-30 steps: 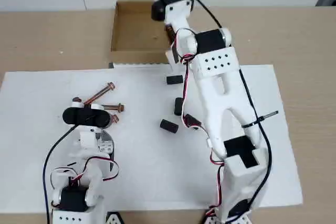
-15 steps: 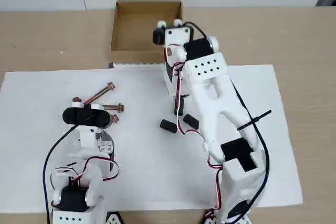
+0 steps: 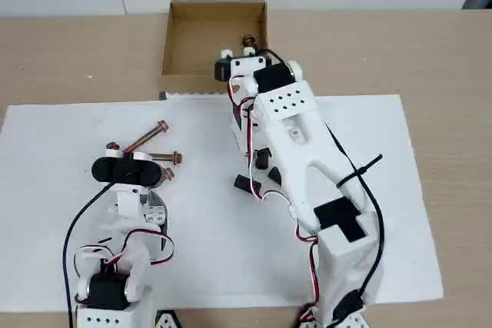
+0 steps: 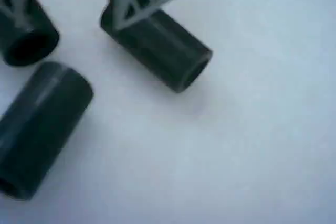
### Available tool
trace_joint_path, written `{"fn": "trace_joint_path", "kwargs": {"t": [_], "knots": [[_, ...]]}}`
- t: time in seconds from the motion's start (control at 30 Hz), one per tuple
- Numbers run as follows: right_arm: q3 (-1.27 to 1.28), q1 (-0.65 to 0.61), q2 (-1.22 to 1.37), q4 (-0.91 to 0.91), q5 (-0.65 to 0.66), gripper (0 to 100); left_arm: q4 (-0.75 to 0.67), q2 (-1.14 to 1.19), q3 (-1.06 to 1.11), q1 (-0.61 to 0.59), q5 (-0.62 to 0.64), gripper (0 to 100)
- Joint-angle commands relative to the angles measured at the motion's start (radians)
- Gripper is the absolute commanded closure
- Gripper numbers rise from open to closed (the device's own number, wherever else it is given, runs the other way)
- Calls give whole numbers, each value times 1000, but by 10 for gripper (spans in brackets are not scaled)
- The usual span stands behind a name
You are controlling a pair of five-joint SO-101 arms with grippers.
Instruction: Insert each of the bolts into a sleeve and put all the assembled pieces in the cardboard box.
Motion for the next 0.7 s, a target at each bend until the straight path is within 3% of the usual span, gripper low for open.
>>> {"fn": "trace_joint_path", "kwargs": {"t": [0.0,0.53,0.67], "knots": [[-11,5,19,-21,-6,894,-26,-8,-7,-6,-5,994],[-12,7,114,-82,-8,893,-26,-8,-7,-6,-5,994],[-12,7,110,-82,-6,836,-26,-8,-7,-6,-5,994]]}}
